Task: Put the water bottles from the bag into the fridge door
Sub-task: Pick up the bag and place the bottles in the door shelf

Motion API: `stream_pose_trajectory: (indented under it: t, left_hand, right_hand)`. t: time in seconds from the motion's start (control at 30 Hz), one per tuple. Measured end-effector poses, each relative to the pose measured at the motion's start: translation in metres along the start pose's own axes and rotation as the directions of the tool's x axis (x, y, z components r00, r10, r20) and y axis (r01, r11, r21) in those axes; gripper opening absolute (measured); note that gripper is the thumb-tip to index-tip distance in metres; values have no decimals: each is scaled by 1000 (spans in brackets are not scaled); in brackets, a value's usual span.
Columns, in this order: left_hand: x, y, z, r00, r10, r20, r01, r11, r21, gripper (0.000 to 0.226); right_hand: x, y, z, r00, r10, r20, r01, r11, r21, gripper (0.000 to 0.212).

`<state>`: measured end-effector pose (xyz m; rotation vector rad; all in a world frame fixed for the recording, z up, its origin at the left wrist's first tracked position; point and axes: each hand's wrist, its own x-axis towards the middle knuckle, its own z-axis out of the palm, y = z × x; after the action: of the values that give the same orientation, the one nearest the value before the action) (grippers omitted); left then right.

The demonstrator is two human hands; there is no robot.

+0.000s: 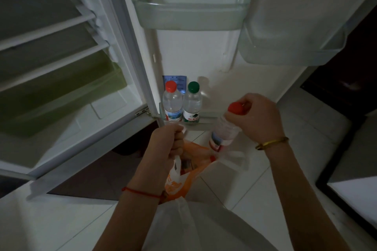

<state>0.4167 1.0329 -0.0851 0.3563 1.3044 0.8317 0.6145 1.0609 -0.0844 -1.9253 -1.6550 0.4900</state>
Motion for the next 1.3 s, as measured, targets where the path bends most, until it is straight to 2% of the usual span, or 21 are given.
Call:
stream_pose_trajectory:
  t: [0.27,0.37,0.73,0.83,1.0,1.17,1.23,1.3]
  left_hand:
    - [6,-2,-7,999,19,-37,-20,999,-41,39]
    - [8,1,-9,999,10,-34,-12,998,-58,37]
    - [11,5,-2,1000,4,3,-3,997,-73,31]
    - [12,6,-1,1000,0,1,0,998,-56,32]
    - [10,8,-2,1000,2,9,-2,999,-35,36]
    - [9,11,-4,1000,6,28,-5,998,-56,35]
    - [8,12,-6,999,2,36,1,998,-70,34]
    - [7,13,-9,999,-6,47,9,998,-69,34]
  right_hand:
    - [11,-22,-15,966,-97,-241,121,989,89,30]
    - [19,-23,-2,954,-137,-266,160,985,66,28]
    - [63,-6,52,998,-30,-58,34,998,61,30]
    - [68,-4,63,999,-14,-45,18,997,80,26]
    - [73,-3,69,999,2,-46,3,995,102,32]
    - [65,-3,74,993,79,-82,-65,986,156,52]
    - [52,3,79,991,118,-58,-111,987,116,44]
    - [40,18,83,983,143,114,-143,990,-8,25]
